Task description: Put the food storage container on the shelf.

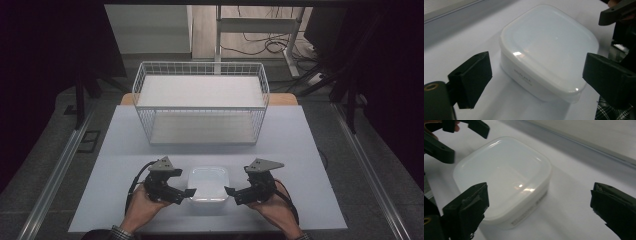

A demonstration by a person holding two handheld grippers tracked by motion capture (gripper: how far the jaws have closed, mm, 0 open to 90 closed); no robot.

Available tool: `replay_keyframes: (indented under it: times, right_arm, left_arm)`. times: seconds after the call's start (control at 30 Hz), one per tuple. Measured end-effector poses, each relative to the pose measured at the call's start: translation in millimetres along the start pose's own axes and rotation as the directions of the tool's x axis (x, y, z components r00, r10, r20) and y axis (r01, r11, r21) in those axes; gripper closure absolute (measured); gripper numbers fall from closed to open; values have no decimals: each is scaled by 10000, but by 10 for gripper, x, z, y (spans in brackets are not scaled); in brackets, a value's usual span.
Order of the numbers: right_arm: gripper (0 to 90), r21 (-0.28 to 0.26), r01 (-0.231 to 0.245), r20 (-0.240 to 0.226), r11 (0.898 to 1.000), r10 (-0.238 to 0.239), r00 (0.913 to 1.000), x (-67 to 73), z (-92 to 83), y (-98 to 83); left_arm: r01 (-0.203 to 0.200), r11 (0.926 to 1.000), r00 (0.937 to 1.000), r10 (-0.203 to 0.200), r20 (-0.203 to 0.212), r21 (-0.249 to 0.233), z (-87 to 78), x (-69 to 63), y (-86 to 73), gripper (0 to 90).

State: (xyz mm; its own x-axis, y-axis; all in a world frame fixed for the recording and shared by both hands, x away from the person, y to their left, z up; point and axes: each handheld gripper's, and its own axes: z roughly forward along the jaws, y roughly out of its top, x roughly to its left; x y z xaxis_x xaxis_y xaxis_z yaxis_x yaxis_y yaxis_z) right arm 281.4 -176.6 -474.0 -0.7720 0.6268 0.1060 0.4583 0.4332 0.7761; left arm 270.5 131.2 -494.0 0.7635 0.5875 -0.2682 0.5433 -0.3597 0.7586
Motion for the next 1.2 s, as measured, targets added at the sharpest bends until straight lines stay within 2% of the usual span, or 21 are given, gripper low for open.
replay_keyframes:
  times: [0.07, 0.2, 0.3, 0.37, 0.4, 0.43, 0.47, 0.5, 0.53, 0.57, 0.63, 0.7, 0.73, 0.77, 0.83, 0.9, 0.97, 1.0, 1.03, 1.13, 1.2]
  right_arm:
    - [109, 166, -287, -186, 9994, 290, 9994, 28, 40, 21]
    - [179, 370, -491, -473, 9981, 508, 9976, 46, 92, 22]
    - [216, 485, -635, -513, 9968, 659, 9965, 39, 138, 11]
    - [231, 542, -720, -585, 9959, 752, 9955, 32, 163, 1]
    - [237, 738, -844, -697, 9937, 895, 9935, 27, 183, -10]
    - [282, 843, -1203, -1005, 9892, 1286, 9866, 3, 199, -23]
    - [318, 928, -1364, -1177, 9863, 1469, 9821, -9, 201, -24]
    - [339, 1093, -1533, -1506, 9821, 1688, 9741, -21, 199, -25]
    - [342, 1164, -1576, -1555, 9806, 1747, 9723, -18, 196, -25]
    - [342, 1164, -1576, -1555, 9806, 1747, 9723, -18, 196, -25]
    - [433, 1389, -1783, -1506, 9741, 1987, 9684, -12, 149, -18]
    - [520, 1453, -2091, -1506, 9670, 2305, 9614, -27, 113, -18]
    - [520, 1453, -2091, -1506, 9670, 2305, 9614, -27, 113, -18]
    - [593, 1458, -2475, -1601, 9579, 2697, 9495, -47, 55, -22]
    - [621, 1333, -2687, -1486, 9539, 2873, 9462, -25, 26, -28]
    - [636, 1243, -2724, -1369, 9541, 2884, 9477, -10, 14, -27]
    - [687, 1022, -2912, -1156, 9512, 3021, 9462, 10, -19, -17]
    - [709, 891, -2964, -1091, 9509, 3051, 9461, 13, -35, -13]
    - [747, 644, -3052, -935, 9501, 3102, 9461, 26, -57, -10]
    - [779, 362, -3017, -704, 9527, 3036, 9502, 52, -69, -12]
    - [782, 210, -2744, -466, 9614, 2751, 9603, 74, -62, -12]
  left_arm:
    - [79, 10000, 10000, -79, 2, 28, 42, 0, 25, 118]
    - [231, 9996, 9997, -231, 5, 146, 100, 29, 18, 126]
    - [325, 9990, 9995, -324, -19, 298, 135, 48, -4, 124]
    - [542, 9982, 9982, -548, 224, 264, 153, 73, -21, 131]
    - [599, 9979, 9977, -607, 312, 253, 155, 79, -26, 138]
    - [827, 9964, 9930, -840, 824, 194, 154, 94, -43, 217]
    - [827, 9964, 9930, -840, 824, 194, 154, 94, -43, 232]
    - [1016, 9945, 9895, -1038, 1008, 268, 146, 106, -61, 247]
    - [1016, 9945, 9895, -1038, 1008, 268, 146, 106, -61, 264]
    - [1239, 9919, 9857, -1263, 1115, 286, 133, 111, -75, 264]
    - [1627, 9862, 9791, -1653, 1185, 317, 59, 106, -99, 394]
    - [1611, 9868, 9806, -1622, 1104, 191, -10, 78, -110, 503]
    - [1611, 9868, 9806, -1622, 1104, 191, -10, 78, -110, 541]
    - [1807, 9835, 9761, -1803, 1210, 79, -50, 73, -129, 579]
    - [1878, 9822, 9756, -1854, 1175, -92, -66, 66, -139, 610]
    - [1928, 9811, 9755, -1896, 1120, -185, -77, 56, -137, 649]
    - [2032, 9781, 9741, -1973, 1104, -452, -109, 52, -136, 706]
    - [2144, 9749, 9718, -2068, 1130, -595, -121, 56, -140, 706]
    - [2315, 9698, 9682, -2220, 1152, -764, -129, 58, -149, 755]
    - [2460, 9647, 9663, -2366, 1014, -935, -138, 51, -156, 793]
    - [2435, 9651, 9678, -2351, 902, -967, -137, 42, -151, 804]
